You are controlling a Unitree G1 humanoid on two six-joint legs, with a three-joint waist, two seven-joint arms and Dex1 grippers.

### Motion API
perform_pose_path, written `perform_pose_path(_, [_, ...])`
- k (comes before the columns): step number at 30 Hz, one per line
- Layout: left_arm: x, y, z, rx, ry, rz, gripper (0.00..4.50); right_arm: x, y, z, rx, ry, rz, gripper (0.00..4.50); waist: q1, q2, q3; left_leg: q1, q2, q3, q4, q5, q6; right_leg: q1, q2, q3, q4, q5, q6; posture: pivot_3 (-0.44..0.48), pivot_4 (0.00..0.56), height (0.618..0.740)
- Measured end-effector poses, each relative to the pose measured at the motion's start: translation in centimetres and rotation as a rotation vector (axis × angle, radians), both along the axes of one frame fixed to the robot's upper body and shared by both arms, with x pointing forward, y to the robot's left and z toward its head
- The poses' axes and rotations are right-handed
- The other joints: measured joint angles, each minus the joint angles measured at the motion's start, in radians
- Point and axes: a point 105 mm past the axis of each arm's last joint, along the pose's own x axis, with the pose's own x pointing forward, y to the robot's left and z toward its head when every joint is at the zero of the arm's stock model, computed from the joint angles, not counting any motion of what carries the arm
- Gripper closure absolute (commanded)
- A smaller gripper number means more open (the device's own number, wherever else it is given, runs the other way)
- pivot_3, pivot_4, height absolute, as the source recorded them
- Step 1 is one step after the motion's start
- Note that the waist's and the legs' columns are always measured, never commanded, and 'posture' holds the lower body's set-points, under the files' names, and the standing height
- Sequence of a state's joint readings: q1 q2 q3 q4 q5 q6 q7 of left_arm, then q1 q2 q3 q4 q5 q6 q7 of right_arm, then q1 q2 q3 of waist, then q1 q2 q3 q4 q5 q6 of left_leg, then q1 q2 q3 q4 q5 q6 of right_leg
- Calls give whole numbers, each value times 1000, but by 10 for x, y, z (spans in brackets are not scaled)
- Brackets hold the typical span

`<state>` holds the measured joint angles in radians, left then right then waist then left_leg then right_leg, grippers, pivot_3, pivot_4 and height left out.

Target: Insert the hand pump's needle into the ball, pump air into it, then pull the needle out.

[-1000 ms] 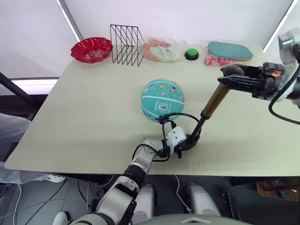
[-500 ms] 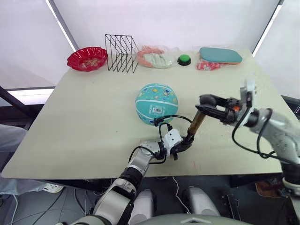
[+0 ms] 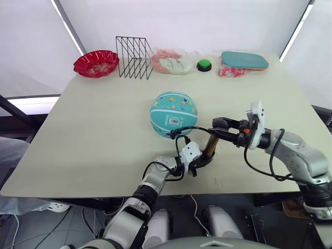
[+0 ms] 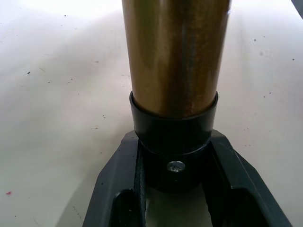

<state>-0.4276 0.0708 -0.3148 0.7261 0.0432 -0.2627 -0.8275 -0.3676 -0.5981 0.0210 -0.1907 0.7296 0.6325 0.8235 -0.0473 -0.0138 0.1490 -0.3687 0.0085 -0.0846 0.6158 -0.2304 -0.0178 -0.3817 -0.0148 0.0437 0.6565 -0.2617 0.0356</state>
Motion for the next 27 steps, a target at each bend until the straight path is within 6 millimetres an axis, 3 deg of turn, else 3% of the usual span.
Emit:
perform_pose_path(1, [0, -2, 1, -8, -2, -3, 3449, 1, -2, 4, -5, 7, -3, 2465, 5, 0, 2, -3, -1, 0, 0, 0, 0, -2, -1, 0, 0, 0, 0, 0, 150, 740])
perform_pose_path(4, [0, -7, 5, -25, -10, -11, 3449, 3, -9, 41, 13, -23, 3, 2465, 12, 2, 5, -17, -3, -1, 5, 1, 0, -15, -2, 0, 1, 2, 3, 0, 150, 740])
perform_pose_path(6, [0, -8, 6, -28, -15, -14, 3449, 0, -14, 71, 24, -67, 13, 2465, 17, 1, 8, -19, -3, -2, 5, 0, 0, -15, -3, -1, 0, 2, 3, 0, 150, 740])
perform_pose_path(12, [1, -8, 8, -32, -29, -19, 3449, -13, -25, 130, 35, -145, 26, 2465, 21, 2, 15, -20, -3, -2, 6, 0, 0, -15, -3, -2, 0, 2, 3, 0, 150, 740])
perform_pose_path(20, [1, -10, 10, -38, -38, -25, 3449, -11, -30, 134, 23, -103, 6, 2465, 24, 2, 16, -28, -3, -2, 11, 0, 0, -21, -3, -2, 2, 3, 2, 0, 150, 740])
perform_pose_path(27, [1, -4, 3, -6, -28, -13, 3450, -13, -26, 102, 54, -106, 23, 2465, 14, 2, 7, -16, -2, -1, 11, 0, 1, -12, -1, -1, 3, 2, 3, 0, 150, 740])
